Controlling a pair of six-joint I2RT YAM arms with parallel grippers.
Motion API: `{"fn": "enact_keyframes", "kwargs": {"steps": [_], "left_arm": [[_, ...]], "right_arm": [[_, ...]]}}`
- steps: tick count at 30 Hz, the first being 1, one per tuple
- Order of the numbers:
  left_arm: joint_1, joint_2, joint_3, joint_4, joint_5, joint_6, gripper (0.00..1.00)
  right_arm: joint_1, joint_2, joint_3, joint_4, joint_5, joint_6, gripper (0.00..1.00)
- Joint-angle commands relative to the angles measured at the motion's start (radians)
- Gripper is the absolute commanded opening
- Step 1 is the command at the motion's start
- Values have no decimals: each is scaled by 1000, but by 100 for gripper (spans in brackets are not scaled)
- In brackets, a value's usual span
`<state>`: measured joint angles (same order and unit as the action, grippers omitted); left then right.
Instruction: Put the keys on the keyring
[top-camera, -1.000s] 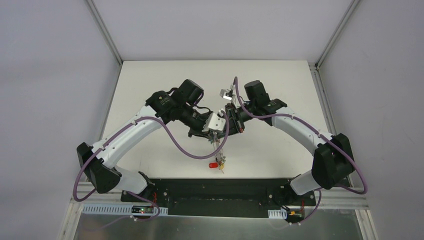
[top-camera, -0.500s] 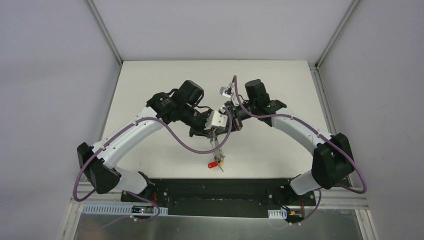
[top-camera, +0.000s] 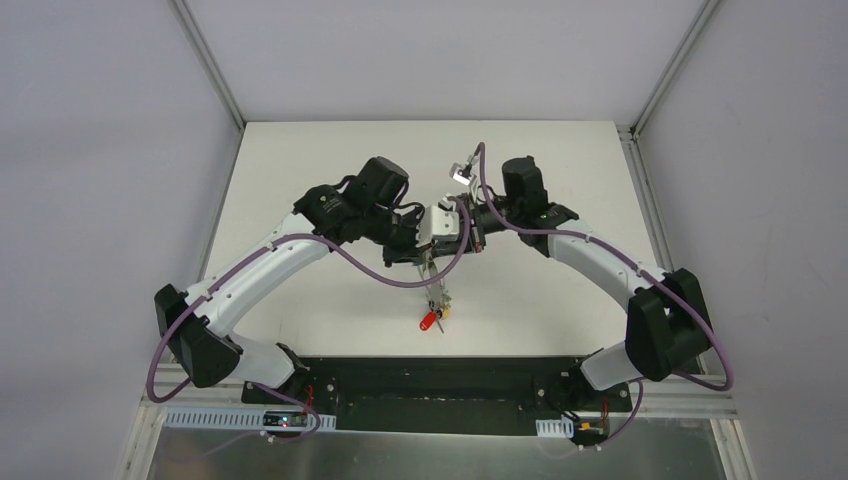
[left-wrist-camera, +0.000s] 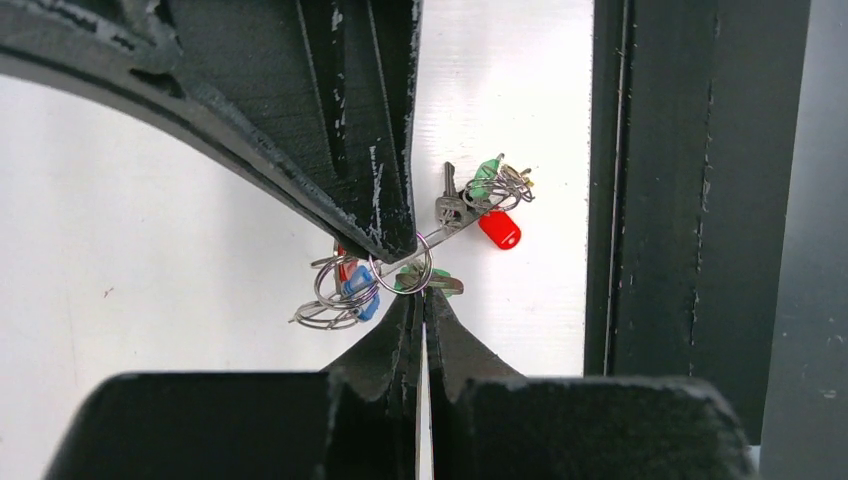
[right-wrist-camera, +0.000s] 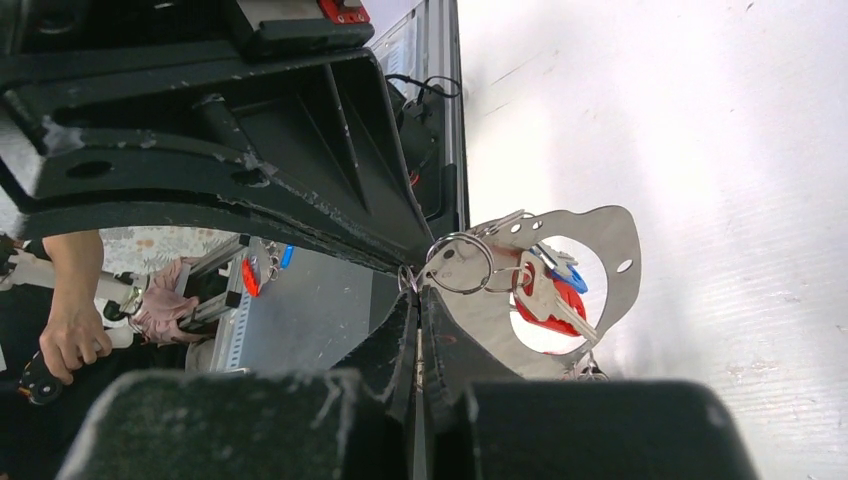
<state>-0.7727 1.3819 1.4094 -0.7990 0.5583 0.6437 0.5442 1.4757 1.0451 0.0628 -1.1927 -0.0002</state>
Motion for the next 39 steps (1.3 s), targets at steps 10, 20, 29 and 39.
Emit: {"fn": "enact_keyframes", "kwargs": {"steps": [10, 20, 29, 39], "left_arm": [[13, 3, 18, 102, -37, -196, 21], [103, 3, 37, 102, 97, -226, 31], [159, 26, 24, 138, 319, -206, 35], [163, 57, -4, 203, 400, -263, 36]], "right_arm": [[-31, -60, -59, 295, -5, 192, 0], [-48, -86, -86, 347, -76, 130, 0], [-56, -96, -85, 346, -120, 79, 0], [-56, -109, -93, 346, -122, 85, 0]]}}
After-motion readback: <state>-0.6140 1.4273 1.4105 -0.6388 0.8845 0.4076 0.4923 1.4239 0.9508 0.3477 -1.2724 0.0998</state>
